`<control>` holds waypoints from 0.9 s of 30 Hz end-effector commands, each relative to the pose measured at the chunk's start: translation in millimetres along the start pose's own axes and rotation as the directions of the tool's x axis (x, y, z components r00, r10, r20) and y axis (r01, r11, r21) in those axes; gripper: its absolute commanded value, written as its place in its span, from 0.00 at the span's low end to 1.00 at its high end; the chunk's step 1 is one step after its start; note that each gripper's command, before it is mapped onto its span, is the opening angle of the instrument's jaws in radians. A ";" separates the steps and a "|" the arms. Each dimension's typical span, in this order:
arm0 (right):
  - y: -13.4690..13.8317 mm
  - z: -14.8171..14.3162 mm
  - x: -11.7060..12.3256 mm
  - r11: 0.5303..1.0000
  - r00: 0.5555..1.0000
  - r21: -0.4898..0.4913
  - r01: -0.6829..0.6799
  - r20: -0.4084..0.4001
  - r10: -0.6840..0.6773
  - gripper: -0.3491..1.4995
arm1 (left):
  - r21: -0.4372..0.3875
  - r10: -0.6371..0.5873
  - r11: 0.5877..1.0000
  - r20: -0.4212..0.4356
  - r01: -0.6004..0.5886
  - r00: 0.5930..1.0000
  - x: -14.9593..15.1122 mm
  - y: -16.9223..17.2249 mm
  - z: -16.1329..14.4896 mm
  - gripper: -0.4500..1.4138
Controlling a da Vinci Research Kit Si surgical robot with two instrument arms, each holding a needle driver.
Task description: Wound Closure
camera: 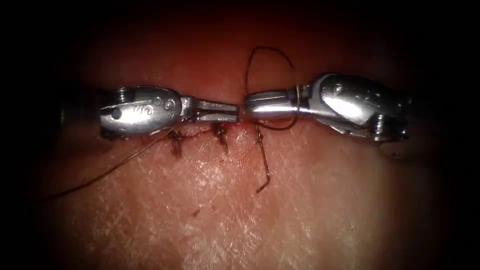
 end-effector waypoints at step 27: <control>-5.4 3.7 1.0 0.913 0.949 0.405 0.055 0.263 -0.173 0.65 | -0.016 0.002 1.000 0.011 -0.001 1.000 0.3 0.7 1.8 0.00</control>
